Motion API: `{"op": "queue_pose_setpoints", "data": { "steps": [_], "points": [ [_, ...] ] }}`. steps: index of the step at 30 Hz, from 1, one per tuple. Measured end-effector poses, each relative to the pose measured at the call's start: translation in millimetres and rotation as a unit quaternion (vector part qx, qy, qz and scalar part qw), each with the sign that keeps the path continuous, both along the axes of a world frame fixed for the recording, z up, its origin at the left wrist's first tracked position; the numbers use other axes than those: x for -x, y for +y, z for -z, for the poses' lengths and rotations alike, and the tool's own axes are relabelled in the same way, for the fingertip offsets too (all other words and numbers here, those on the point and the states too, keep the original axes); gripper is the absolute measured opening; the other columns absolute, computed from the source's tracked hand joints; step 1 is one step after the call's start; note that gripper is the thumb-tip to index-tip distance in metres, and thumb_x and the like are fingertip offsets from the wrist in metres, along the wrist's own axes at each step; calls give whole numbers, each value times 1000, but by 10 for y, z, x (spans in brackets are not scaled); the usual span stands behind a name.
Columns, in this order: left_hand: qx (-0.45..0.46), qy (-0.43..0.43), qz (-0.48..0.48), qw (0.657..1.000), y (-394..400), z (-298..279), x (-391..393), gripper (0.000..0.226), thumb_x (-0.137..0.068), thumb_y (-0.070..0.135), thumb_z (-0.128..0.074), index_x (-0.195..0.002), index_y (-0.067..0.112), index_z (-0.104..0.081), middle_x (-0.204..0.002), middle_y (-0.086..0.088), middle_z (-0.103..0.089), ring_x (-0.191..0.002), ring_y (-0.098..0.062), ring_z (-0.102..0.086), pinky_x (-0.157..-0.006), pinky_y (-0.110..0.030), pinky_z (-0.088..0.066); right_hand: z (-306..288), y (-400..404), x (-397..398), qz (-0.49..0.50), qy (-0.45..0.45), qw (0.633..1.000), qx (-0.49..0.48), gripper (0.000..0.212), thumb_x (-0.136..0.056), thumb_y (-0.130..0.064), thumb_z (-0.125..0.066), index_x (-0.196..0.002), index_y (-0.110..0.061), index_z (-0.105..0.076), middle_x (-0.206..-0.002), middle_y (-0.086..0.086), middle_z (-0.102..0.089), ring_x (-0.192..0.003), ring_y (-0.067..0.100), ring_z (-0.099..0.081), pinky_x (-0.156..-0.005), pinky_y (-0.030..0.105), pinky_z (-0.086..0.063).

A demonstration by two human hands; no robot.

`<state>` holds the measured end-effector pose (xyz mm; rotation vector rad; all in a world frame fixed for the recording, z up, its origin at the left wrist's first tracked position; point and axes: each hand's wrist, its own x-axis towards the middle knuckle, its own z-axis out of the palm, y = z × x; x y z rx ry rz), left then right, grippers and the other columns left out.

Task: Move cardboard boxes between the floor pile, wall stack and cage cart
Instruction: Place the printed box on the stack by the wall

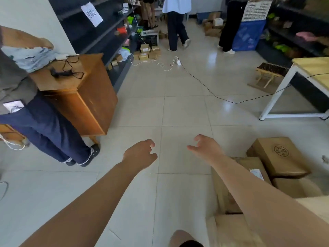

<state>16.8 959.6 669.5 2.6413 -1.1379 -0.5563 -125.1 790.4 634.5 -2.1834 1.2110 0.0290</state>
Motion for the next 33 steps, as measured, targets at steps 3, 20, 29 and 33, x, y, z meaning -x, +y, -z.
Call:
{"op": "queue_pose_setpoints", "data": {
  "steps": [3,20,29,33],
  "points": [
    [-6,5,31,1000,-470,98,-425,36,-92,31,-50,-127,27,-48,-123,9,-56,-110,-13,-54,-79,-23,-38,103,-421,-321,41,-1,999,-11,52,-85,-46,-60,-130,-21,-49,-119,-1,-61,-108,19,-58,-82,27,-43],
    [-42,-32,203,978,-4228,283,-2123,36,-91,32,-51,-126,27,-50,-121,7,-58,-112,-17,-54,-88,-28,-39,355,-3466,-1446,202,22,978,-36,50,-87,-46,-59,-130,-22,-49,-119,0,-62,-107,22,-59,-88,32,-48],
    [-70,-66,380,920,-6502,457,-2531,36,-90,29,-49,-126,24,-49,-118,6,-59,-109,-19,-56,-86,-29,-40,580,-4961,-1707,370,16,927,-56,51,-86,-47,-59,-129,-22,-50,-114,1,-62,-102,22,-60,-81,31,-49],
    [-84,-90,468,875,-7379,474,-2461,36,-90,29,-48,-125,26,-49,-125,8,-56,-112,-18,-55,-88,-28,-41,630,-5414,-1645,445,16,893,-72,51,-87,-47,-58,-131,-22,-49,-121,1,-60,-107,22,-59,-80,30,-48]
  ]
}}
